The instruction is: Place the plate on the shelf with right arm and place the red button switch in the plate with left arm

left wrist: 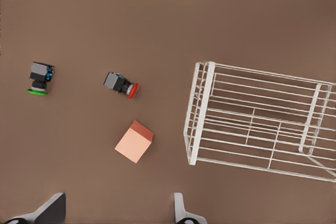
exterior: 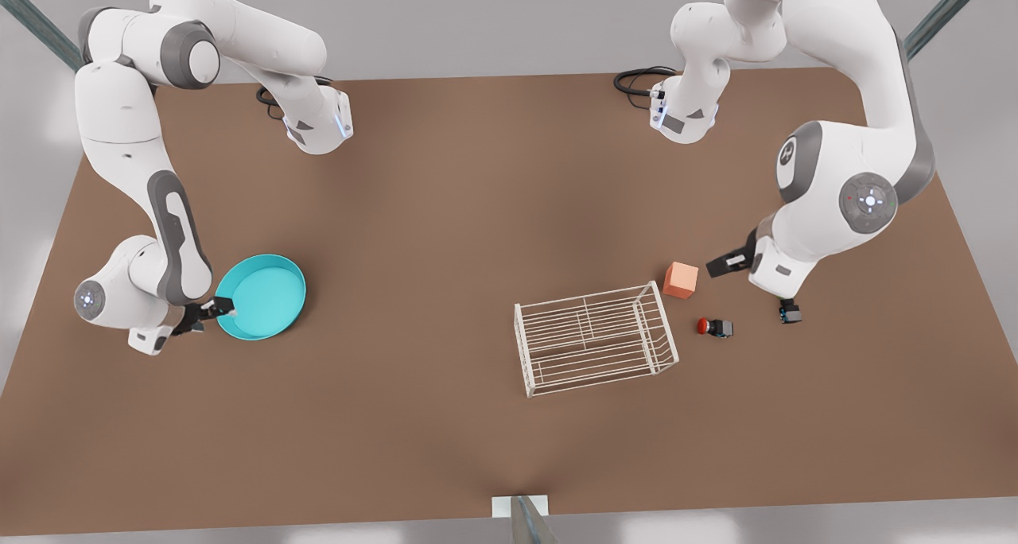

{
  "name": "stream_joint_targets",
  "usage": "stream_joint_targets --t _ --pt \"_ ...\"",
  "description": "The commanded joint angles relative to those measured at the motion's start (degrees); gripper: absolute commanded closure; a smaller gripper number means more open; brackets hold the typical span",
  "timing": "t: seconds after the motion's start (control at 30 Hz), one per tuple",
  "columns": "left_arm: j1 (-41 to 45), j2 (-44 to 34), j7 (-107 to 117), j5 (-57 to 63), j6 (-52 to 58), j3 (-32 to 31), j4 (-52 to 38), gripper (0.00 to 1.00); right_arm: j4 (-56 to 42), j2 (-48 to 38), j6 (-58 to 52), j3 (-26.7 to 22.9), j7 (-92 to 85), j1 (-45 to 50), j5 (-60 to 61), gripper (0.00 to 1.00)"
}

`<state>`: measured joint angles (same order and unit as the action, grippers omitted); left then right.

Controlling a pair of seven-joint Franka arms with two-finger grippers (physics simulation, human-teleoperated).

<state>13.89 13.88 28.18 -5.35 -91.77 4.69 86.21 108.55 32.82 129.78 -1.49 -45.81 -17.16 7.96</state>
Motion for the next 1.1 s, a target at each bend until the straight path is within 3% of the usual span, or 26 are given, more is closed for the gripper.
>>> stream_joint_targets --t 0.0,0.07,0.27,0.47,0.6,0.7,0.77,0.87,0.93,1.07 --pt "-2.3 0.2 27.5 -5.7 -2.1 0.3 -0.6 0.0 0.4 0.1 0.8 0.0 -6.8 -0.2 1.5 0.0" --pt "-2.3 0.2 27.1 -5.5 -2.4 0.1 -0.7 0.0 0.5 0.3 0.8 -0.1 -6.8 -0.1 1.9 0.04" --pt "-1.3 0.4 23.5 -2.0 -6.1 -0.2 -1.8 0.0 0.9 0.4 0.7 -0.1 -6.8 -0.2 1.9 0.37" --pt "-0.9 0.4 24.0 -2.2 -5.3 -0.1 -1.9 0.0 0.7 0.1 0.1 -0.4 -7.3 -0.5 1.9 0.48" --pt "1.7 1.2 27.5 -4.7 -7.4 -0.3 -1.0 0.0 0.8 0.5 0.4 -0.4 -7.4 -0.5 2.0 0.48" --pt "0.6 3.9 28.9 -0.2 -6.9 0.4 0.4 0.0 0.8 0.8 0.4 -0.4 -7.4 -0.5 2.1 0.57" --pt "2.7 5.6 48.4 1.6 -19.1 -0.2 5.6 0.0 0.8 0.8 0.4 -0.4 -7.4 -0.5 2.1 0.63" --pt "2.1 5.7 37.4 0.6 -18.2 -0.1 9.2 0.0 0.9 0.8 0.3 -0.4 -7.3 -0.3 2.8 0.64" --pt "2.2 8.9 39.4 4.5 -20.8 0.1 8.7 0.0 0.8 0.8 0.0 -0.4 -7.4 -0.3 2.9 0.7" --pt "-2.6 12.7 45.4 1.2 -26.3 0.3 8.4 0.0 0.2 -1.1 -4.7 -0.4 -7.6 -0.5 3.6 0.72"
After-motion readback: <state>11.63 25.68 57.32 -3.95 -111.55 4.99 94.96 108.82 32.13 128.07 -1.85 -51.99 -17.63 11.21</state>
